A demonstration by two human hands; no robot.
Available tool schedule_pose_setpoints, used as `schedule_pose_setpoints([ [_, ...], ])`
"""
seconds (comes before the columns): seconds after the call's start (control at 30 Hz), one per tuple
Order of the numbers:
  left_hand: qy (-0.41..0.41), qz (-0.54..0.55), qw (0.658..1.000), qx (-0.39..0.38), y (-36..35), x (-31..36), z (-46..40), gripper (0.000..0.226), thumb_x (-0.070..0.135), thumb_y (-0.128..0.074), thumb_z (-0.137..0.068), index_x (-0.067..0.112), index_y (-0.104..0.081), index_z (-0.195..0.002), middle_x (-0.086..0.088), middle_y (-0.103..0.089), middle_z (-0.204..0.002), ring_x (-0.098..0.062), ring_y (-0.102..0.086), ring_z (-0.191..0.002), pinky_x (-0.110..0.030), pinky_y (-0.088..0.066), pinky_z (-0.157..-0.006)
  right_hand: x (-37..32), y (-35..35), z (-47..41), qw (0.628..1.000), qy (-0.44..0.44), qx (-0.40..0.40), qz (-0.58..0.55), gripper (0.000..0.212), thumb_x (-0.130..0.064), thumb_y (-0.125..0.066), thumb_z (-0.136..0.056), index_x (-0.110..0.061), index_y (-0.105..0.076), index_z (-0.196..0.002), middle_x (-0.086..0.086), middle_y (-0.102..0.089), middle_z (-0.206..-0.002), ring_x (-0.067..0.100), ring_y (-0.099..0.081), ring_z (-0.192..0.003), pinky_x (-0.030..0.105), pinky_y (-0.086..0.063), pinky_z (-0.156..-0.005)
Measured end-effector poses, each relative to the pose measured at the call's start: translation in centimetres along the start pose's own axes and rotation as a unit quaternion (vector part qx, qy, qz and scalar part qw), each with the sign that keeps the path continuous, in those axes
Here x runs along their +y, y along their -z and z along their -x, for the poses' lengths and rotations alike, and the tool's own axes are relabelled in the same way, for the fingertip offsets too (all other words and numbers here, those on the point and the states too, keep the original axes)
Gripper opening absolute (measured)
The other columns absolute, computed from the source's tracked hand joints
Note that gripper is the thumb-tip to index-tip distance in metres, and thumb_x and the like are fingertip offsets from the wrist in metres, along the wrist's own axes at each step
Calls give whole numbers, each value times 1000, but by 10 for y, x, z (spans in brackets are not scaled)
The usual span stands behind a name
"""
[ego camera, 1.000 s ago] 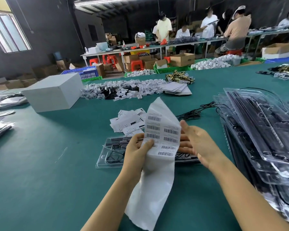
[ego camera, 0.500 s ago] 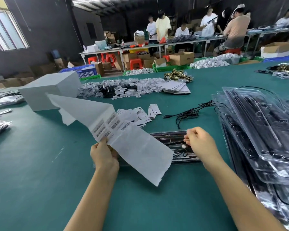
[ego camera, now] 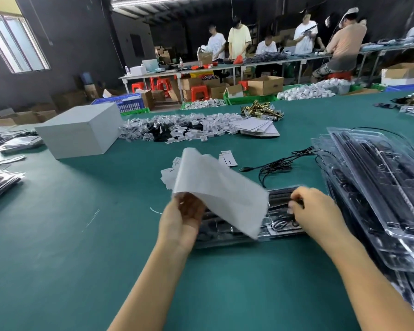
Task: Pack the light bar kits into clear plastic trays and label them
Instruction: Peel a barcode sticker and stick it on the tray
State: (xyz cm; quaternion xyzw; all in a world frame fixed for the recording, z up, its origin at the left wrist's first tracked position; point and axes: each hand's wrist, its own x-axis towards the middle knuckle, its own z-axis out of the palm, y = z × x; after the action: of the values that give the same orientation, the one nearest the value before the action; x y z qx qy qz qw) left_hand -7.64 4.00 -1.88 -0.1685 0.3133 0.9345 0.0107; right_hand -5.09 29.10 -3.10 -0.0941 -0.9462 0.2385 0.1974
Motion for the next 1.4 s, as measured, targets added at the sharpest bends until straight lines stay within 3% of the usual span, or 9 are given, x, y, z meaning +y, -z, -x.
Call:
schedule_pose_setpoints([
  [0.13,63,-53,993,-87,-6,-38,16,12,7,-58,-88,0,-67,-91,-14,-70,-77,-24,-71,-69,-32,-59,-63,-29,14,2,927,-75,73,-360,34,-56,-47,-90,-26,-61,-82,-21,-63,-80,9,-56,-76,28,-40,-64],
  [0.23,63,-91,985,-132,-3,-54,23,23,17,-53,-97,-3,-66,-98,-17,-72,-91,-27,-72,-83,-33,-59,-74,-45,16,11,943,-10,-23,-331,53,-67,-44,-70,-38,-54,-113,-30,-55,-105,1,-52,-99,28,-42,-81],
  [0.4,-150,-432,881,-120,4,-59,30,28,15,-67,-83,12,-61,-111,2,-70,-104,-13,-68,-91,-47,-56,-86,-44,15,16,936,20,-130,-327,3,-24,-64,-87,-25,-67,-88,-7,-67,-76,21,-59,-70,30,-45,-66],
  [0.57,-315,-494,796,-152,4,-50,27,47,12,-61,-83,39,-58,-121,21,-62,-117,3,-61,-101,-21,-49,-83,-50,20,20,927,46,-176,-328,30,-11,-61,-73,-24,-56,-47,-7,-57,-49,12,-42,-55,30,-35,-57],
  [0.67,-179,-338,913,-141,5,-38,24,28,0,-65,-76,22,-63,-93,14,-68,-77,-1,-58,-68,-25,-50,-62,-41,20,14,952,62,-207,-217,5,-22,-68,-79,-17,-68,-78,-3,-70,-75,15,-62,-69,32,-48,-64],
  [0.77,8,-124,983,-132,3,-24,15,27,2,-59,-85,4,-58,-112,-15,-68,-107,-29,-65,-96,-50,-58,-69,-28,23,7,964,-3,-161,-212,11,-24,-72,-80,-19,-63,-78,-5,-64,-72,15,-61,-66,30,-44,-57],
  [1.0,160,83,979,-97,0,-28,8,50,44,-39,-100,4,-53,-127,-25,-66,-116,-45,-62,-108,-64,-50,-78,-38,-1,18,990,60,64,111,50,-8,-79,-71,-6,-60,-117,19,-56,-118,40,-52,-114,48,-42,-93],
  [1.13,140,85,979,-125,-2,-26,9,51,48,-39,-99,7,-57,-122,-21,-66,-118,-43,-65,-103,-63,-54,-73,-57,-9,29,955,117,236,137,31,6,-76,-64,-5,-70,-92,18,-63,-110,42,-54,-111,48,-43,-81],
  [1.4,121,-180,968,-127,8,-14,3,31,42,-48,-94,17,-62,-105,-12,-74,-100,-32,-72,-86,-51,-51,-70,-62,-7,26,950,-8,-135,-283,50,-52,-57,-87,-25,-47,-128,-16,-56,-119,2,-58,-103,23,-48,-86],
])
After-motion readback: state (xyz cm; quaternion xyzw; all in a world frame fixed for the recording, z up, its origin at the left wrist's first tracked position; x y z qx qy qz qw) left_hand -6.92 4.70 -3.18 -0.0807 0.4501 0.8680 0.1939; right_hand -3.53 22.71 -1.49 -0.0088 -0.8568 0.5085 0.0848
